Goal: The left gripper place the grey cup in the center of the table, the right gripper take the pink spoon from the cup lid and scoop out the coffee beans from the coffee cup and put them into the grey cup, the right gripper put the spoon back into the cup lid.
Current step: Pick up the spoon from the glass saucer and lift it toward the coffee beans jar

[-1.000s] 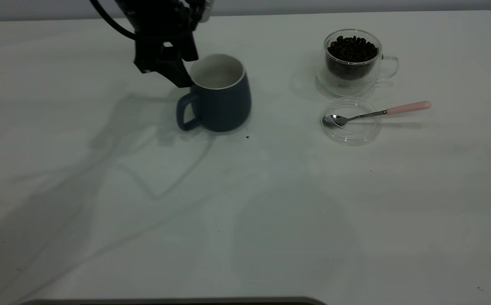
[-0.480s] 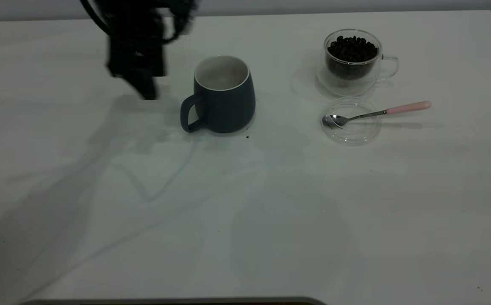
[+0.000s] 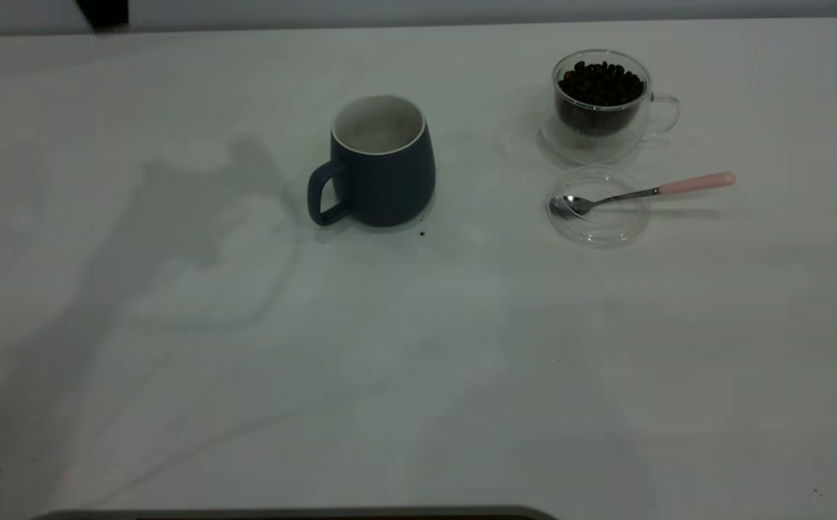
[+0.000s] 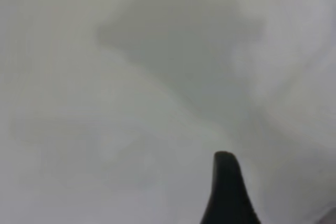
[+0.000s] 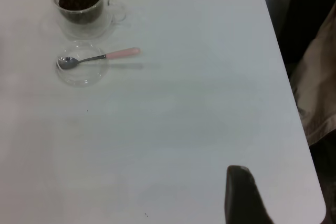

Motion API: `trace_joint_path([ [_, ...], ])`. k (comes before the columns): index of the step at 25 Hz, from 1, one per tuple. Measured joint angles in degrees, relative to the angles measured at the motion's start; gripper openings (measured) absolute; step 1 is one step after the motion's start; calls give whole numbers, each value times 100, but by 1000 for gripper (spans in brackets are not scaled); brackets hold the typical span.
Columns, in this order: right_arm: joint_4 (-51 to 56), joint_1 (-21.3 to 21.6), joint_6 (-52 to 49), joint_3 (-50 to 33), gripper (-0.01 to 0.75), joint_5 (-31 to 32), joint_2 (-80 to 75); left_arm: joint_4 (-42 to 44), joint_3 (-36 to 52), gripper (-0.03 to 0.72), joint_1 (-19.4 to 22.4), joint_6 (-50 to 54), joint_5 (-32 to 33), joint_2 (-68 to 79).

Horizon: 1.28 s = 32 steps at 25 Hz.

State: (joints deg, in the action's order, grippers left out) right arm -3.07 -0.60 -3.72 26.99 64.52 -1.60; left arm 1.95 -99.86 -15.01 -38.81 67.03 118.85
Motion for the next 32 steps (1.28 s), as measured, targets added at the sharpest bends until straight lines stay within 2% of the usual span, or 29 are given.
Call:
trace_joint_path([
  [6, -12, 0, 0, 0, 427, 0, 0, -248, 25, 565, 0, 1724, 0, -1094],
  [9, -14, 0, 0, 0, 427, 0, 0, -359, 371, 565, 0, 2138, 0, -1805],
  [13, -19, 0, 0, 0, 427, 0, 0, -378, 1476, 565, 0, 2443, 0, -2933],
  [25, -19, 0, -4, 0, 427, 0, 0, -467, 5715, 565, 0, 3158, 0, -6084],
  [32, -20, 0, -4, 0, 427, 0, 0, -514, 7037, 565, 0, 3594, -381, -7746],
])
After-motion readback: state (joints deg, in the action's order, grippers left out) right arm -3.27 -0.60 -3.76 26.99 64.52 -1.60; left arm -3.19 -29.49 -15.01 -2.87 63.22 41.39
